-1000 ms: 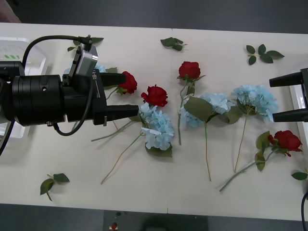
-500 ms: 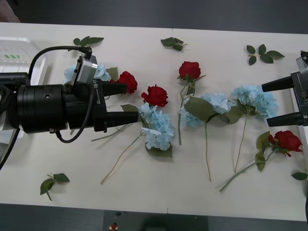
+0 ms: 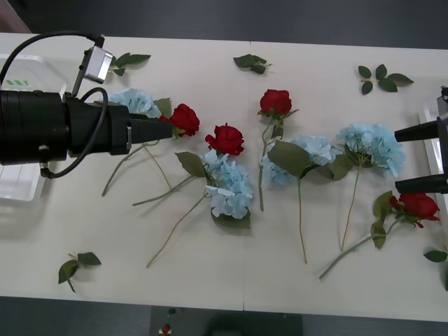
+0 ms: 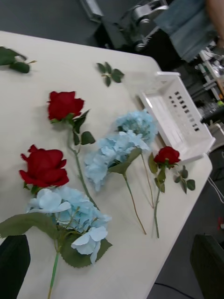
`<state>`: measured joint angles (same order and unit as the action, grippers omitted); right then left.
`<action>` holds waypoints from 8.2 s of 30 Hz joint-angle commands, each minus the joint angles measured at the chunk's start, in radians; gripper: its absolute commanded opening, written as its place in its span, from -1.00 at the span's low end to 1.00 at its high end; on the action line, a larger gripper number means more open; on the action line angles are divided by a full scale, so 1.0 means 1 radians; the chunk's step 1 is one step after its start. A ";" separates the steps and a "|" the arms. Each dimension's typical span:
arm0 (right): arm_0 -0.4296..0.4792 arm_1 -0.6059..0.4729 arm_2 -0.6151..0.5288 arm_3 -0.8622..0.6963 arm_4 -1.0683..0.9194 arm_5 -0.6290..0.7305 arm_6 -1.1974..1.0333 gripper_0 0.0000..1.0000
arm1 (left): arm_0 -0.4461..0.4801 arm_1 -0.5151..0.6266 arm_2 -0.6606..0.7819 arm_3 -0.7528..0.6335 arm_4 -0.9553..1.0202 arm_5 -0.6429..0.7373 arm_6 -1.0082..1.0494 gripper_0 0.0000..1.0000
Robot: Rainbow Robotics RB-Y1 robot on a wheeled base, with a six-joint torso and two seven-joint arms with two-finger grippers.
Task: Put the red flowers into the right box and the blue flowers into the left box
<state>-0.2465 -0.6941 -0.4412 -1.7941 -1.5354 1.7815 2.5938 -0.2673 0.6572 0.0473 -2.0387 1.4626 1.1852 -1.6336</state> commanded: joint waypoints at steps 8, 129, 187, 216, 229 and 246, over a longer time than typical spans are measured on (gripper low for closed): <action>0.139 -0.041 0.048 -0.188 0.186 -0.120 -0.641 1.00 | -0.084 0.030 0.011 -0.106 -0.386 0.208 0.653 1.00; 0.171 0.143 0.391 0.170 0.876 -0.375 -2.065 1.00 | -0.570 -0.165 -0.442 0.724 -1.271 -0.033 0.893 -1.00; 0.042 0.030 -0.088 -0.034 0.850 -0.151 -1.592 -1.00 | -0.569 0.548 -0.360 0.893 -0.576 -0.012 0.423 -1.00; -0.419 -0.269 0.127 1.067 0.931 -0.677 -1.204 -1.00 | -0.537 0.509 -0.360 1.089 -0.502 -0.161 0.261 1.00; -0.390 -0.214 0.142 1.076 0.963 -0.741 -1.201 -0.72 | -0.487 0.512 -0.337 0.845 -0.337 -0.161 0.258 1.00; -0.280 -0.206 0.107 0.665 0.916 -0.493 -1.138 1.00 | -0.202 0.288 -0.173 0.334 -0.466 -0.161 0.213 1.00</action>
<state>-0.5578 -0.8927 -0.3016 -1.0140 -0.6123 1.2518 1.4176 -0.4554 0.9719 -0.1128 -1.6554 1.0304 1.0323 -1.3604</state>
